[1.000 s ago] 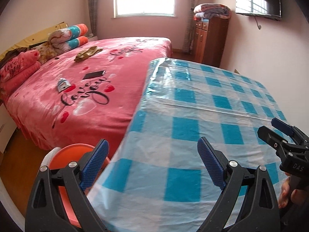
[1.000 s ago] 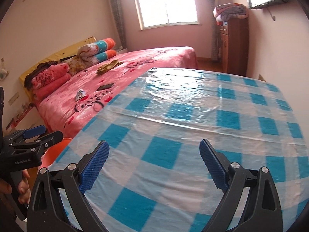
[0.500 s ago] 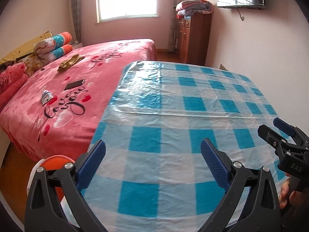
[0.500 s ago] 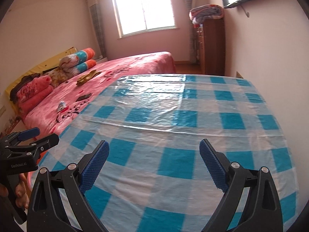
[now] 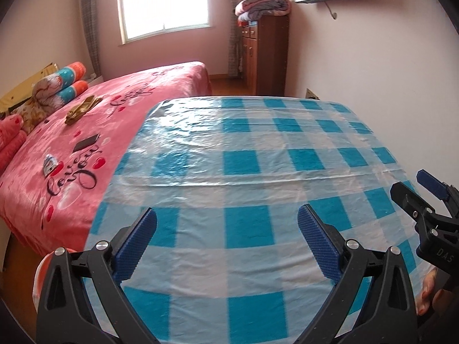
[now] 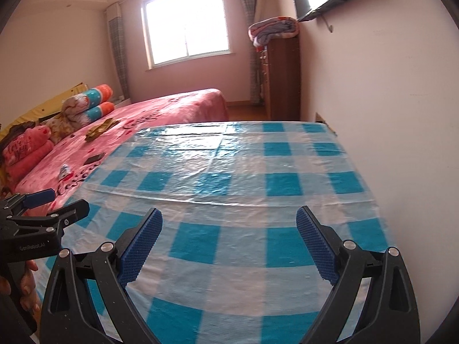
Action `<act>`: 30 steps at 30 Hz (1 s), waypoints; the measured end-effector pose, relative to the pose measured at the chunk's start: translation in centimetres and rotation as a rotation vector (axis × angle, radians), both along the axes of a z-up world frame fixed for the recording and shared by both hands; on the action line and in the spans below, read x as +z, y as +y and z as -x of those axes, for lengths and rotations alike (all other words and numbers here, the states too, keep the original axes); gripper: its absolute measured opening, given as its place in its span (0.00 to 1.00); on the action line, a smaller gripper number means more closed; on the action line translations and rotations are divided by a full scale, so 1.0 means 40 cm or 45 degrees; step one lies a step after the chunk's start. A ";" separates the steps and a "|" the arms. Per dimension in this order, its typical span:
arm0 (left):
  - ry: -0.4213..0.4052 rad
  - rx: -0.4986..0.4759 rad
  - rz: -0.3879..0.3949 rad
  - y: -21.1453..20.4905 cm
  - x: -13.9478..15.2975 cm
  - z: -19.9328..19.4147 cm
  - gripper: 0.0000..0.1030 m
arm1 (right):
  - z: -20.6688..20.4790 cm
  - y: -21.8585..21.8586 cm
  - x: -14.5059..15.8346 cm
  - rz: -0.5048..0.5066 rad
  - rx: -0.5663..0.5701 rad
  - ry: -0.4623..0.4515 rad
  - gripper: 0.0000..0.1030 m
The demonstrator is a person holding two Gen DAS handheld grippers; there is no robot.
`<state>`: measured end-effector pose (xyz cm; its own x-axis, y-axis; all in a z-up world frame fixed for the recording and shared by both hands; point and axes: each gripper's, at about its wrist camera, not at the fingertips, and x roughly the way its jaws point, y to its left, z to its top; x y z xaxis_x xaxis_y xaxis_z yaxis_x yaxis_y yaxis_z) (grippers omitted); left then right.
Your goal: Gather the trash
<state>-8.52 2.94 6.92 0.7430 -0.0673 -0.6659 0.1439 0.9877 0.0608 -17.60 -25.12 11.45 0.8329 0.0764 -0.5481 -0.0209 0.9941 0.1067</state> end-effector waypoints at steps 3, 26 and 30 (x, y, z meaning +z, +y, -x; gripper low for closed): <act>-0.015 -0.027 -0.016 -0.038 0.003 -0.005 0.96 | 0.008 -0.025 0.004 0.009 -0.038 -0.010 0.91; -0.120 -0.136 0.021 -0.139 0.048 0.030 0.96 | 0.088 -0.114 0.074 0.094 -0.231 -0.082 0.91; -0.152 -0.135 0.026 -0.133 0.065 0.045 0.96 | 0.104 -0.104 0.095 0.109 -0.233 -0.101 0.91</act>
<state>-10.31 -2.39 9.54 0.8049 -0.1623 -0.5708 0.2403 0.9686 0.0634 -21.77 -29.27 15.24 0.8694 -0.1240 -0.4783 0.1557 0.9874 0.0270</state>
